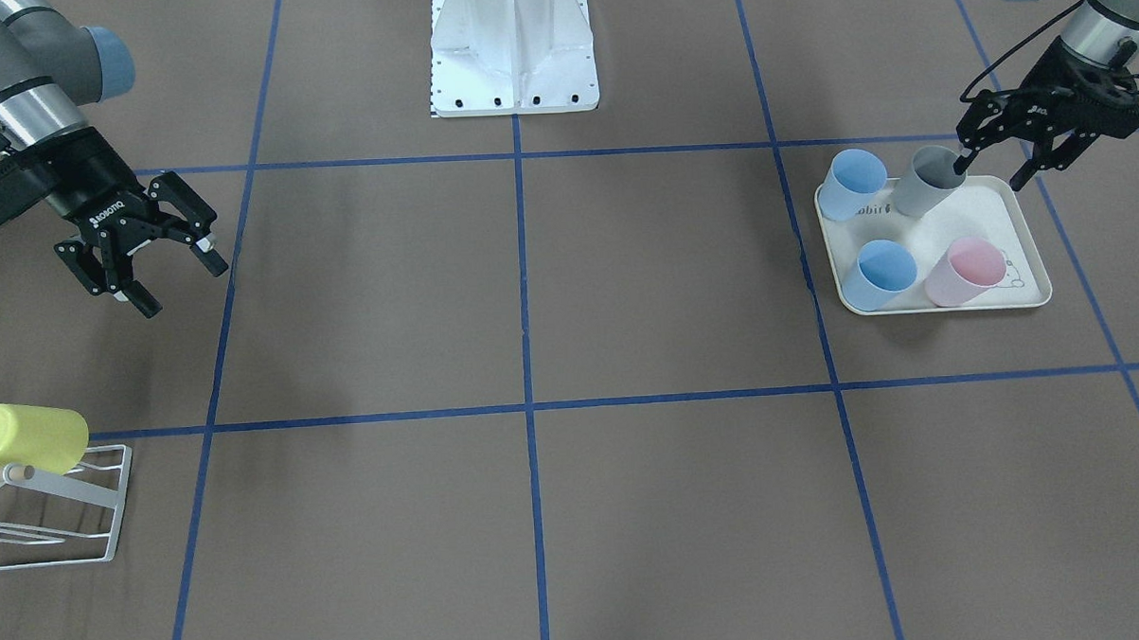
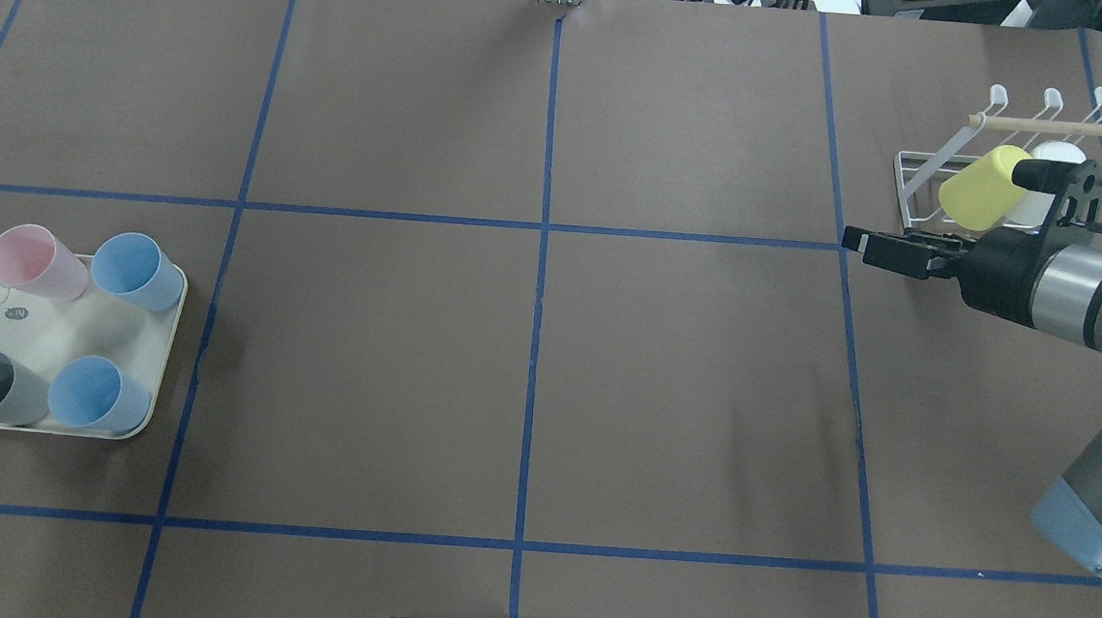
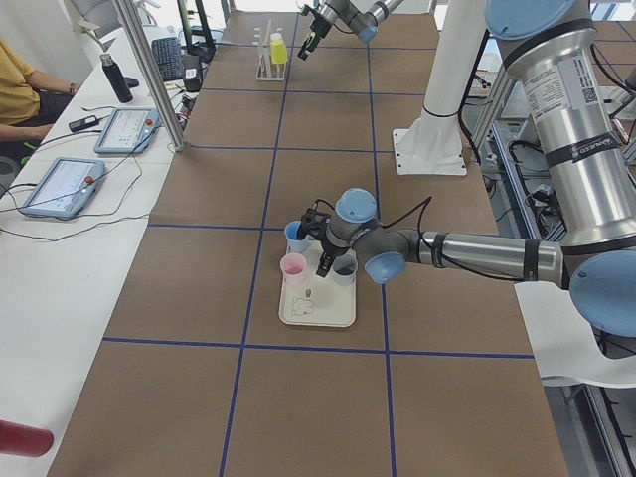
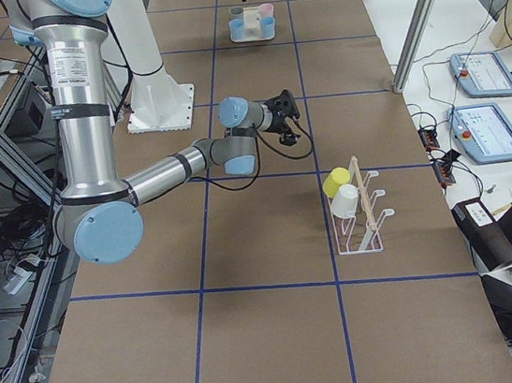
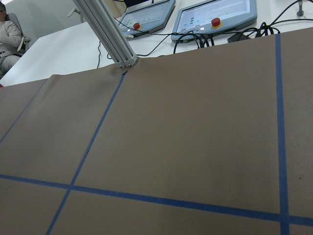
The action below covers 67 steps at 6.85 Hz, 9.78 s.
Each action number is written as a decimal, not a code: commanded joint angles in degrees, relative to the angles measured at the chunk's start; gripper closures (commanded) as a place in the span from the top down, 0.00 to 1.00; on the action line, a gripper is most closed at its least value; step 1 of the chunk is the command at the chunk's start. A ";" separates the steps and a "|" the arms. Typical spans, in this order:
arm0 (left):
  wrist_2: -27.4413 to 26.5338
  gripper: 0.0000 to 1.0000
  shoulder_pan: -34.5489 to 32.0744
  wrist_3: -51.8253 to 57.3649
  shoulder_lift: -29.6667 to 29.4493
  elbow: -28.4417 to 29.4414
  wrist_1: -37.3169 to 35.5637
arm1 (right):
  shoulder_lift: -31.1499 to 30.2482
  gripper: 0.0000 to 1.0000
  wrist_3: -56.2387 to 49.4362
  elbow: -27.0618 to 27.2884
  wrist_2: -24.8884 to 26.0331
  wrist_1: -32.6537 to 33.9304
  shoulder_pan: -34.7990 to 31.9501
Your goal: Transfer IKEA cup to right arm and place on rack
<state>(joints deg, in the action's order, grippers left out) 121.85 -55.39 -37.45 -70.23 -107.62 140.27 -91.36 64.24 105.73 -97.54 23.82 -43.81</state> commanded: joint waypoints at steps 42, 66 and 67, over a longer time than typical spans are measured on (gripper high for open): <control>-22.27 0.00 14.96 -84.10 -51.85 20.16 38.24 | 25.43 1.00 52.98 3.26 19.41 -0.88 12.61; -24.55 0.00 21.81 -97.03 -52.55 16.12 43.51 | 26.32 0.93 66.45 2.55 21.34 -0.79 12.87; -24.47 0.00 21.81 -97.03 -52.55 16.12 43.51 | 26.32 0.81 66.45 2.64 21.34 -0.79 13.05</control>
<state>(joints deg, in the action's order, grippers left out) 97.32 -33.62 -134.48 -122.80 -91.44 183.78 -65.01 130.69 108.30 -76.22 23.06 -30.89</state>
